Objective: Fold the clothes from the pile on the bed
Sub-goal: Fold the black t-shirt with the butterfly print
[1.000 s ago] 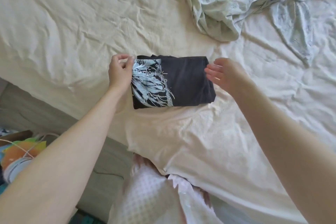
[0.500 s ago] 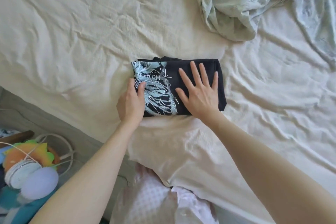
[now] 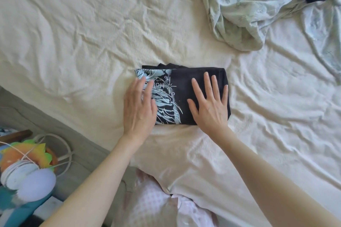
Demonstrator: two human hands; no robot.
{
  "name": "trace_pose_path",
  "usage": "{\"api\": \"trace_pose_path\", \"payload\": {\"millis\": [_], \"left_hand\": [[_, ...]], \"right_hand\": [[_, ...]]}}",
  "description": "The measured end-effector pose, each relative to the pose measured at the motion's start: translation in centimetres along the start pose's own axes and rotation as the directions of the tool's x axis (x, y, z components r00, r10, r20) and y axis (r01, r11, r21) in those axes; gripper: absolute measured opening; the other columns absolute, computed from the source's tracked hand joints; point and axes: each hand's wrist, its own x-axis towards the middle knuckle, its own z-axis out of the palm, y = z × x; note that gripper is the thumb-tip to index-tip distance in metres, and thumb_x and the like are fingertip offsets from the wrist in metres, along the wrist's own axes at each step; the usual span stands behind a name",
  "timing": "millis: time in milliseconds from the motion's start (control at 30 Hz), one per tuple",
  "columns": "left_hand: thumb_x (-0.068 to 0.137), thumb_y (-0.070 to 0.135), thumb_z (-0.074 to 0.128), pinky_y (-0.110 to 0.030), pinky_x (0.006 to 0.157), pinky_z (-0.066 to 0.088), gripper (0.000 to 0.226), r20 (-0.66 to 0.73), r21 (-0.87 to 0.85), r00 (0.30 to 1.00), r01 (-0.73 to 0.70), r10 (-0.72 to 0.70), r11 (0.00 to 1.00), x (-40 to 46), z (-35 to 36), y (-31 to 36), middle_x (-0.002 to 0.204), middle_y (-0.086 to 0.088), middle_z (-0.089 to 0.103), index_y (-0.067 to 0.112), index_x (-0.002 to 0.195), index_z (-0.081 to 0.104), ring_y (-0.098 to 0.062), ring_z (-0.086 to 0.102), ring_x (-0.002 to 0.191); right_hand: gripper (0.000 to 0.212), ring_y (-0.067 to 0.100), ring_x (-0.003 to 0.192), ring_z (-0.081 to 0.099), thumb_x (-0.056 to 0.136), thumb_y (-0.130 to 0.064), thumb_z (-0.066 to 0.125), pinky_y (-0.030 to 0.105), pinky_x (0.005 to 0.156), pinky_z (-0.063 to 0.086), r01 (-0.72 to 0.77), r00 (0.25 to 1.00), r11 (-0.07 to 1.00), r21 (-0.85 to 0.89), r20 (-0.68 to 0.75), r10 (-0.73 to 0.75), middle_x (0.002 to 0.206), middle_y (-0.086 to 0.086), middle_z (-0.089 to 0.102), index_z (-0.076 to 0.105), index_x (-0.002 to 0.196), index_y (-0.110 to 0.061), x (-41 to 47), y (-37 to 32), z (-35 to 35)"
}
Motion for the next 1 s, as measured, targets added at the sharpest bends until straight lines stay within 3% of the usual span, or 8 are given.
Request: {"api": "trace_pose_path", "payload": {"millis": [133,300,433,533,600,700,800,1000], "left_hand": [[0.097,0.032,0.022,-0.050,0.117,0.010,0.053,0.298,0.056,0.955,-0.010,-0.007,0.998,0.5,1.6,-0.6,0.156,-0.012,0.016,0.016,0.147,0.027,-0.029,0.008,0.145],[0.099,0.040,0.014,-0.040,0.116,-0.009,0.054,0.461,0.164,0.885,-0.013,-0.065,0.986,1.6,2.8,-1.5,0.158,-0.004,-0.010,0.026,0.144,-0.011,-0.022,-0.015,0.145],[0.100,0.025,0.035,-0.023,0.116,-0.001,0.052,0.381,-0.182,0.924,0.096,-0.020,0.979,2.0,0.6,-1.1,0.159,-0.004,0.007,0.018,0.149,0.021,-0.017,-0.002,0.146],[0.096,0.011,0.047,-0.003,0.101,0.017,0.045,0.209,-0.420,0.944,0.322,-0.255,0.849,1.7,-1.0,-1.2,0.144,-0.005,0.039,0.013,0.140,0.040,-0.008,0.035,0.130],[0.094,0.013,0.052,-0.009,0.092,0.031,0.043,0.287,-0.459,0.839,0.544,-0.462,0.702,1.8,-1.4,-1.7,0.132,-0.008,0.052,0.009,0.136,0.044,-0.009,0.049,0.110],[0.095,0.019,0.054,-0.035,0.099,0.044,0.039,0.472,-0.485,0.678,0.733,-0.563,0.476,2.5,-1.5,-2.4,0.121,-0.013,0.061,0.004,0.130,0.050,-0.023,0.059,0.107],[0.095,0.015,0.053,-0.044,0.099,0.046,0.022,0.595,-0.543,0.609,0.786,-0.525,0.296,3.6,-1.7,-2.9,0.116,-0.013,0.063,0.004,0.115,0.057,-0.026,0.060,0.106],[0.095,0.009,0.053,-0.025,0.060,0.057,0.008,0.748,-0.492,0.511,0.855,-0.424,0.162,4.9,-2.6,-3.6,0.091,-0.006,0.066,0.011,0.092,0.060,-0.013,0.064,0.072]], "right_hand": [[0.059,0.026,0.146,0.015,0.095,-0.047,0.039,0.053,0.116,0.006,-0.024,0.994,0.999,-0.034,0.104,0.027,0.157,0.010,0.019,0.026,0.149,-0.028,0.9,1.0,1.0],[0.060,0.021,0.147,-0.001,0.097,-0.051,0.029,0.051,0.117,-0.003,-0.027,0.974,0.998,-0.058,0.221,0.040,0.160,0.006,0.002,0.010,0.151,-0.033,1.6,1.1,1.1],[0.053,0.020,0.147,0.006,0.098,-0.037,0.044,0.047,0.118,0.007,-0.086,0.984,0.967,0.238,0.172,0.045,0.159,0.006,0.012,0.030,0.147,-0.028,1.3,1.2,-1.3],[0.045,0.021,0.129,0.040,0.091,-0.031,0.059,0.036,0.105,0.036,-0.352,0.921,0.793,0.497,0.033,0.389,0.139,0.006,0.046,0.052,0.133,-0.016,0.5,2.5,-3.1],[0.048,0.019,0.104,0.052,0.084,-0.042,0.066,0.030,0.084,0.046,-0.628,0.744,0.497,0.599,0.275,0.609,0.108,0.000,0.055,0.054,0.121,-0.014,0.5,3.9,-4.0],[0.058,0.031,0.092,0.061,0.081,-0.042,0.071,0.042,0.084,0.051,-0.795,0.561,0.106,0.597,0.657,0.504,0.094,0.015,0.062,0.059,0.115,0.004,1.4,6.2,-4.4],[0.067,0.044,0.108,0.058,0.080,-0.039,0.073,0.047,0.092,0.051,-0.830,0.541,0.071,0.553,0.767,0.345,0.117,0.027,0.061,0.054,0.125,0.006,2.5,7.3,-4.7],[0.031,0.019,0.092,0.066,0.079,-0.024,0.076,0.030,0.061,0.052,-0.885,0.460,0.069,0.460,0.842,0.282,0.109,0.004,0.066,0.061,0.103,-0.012,4.2,7.9,-5.0]]}}
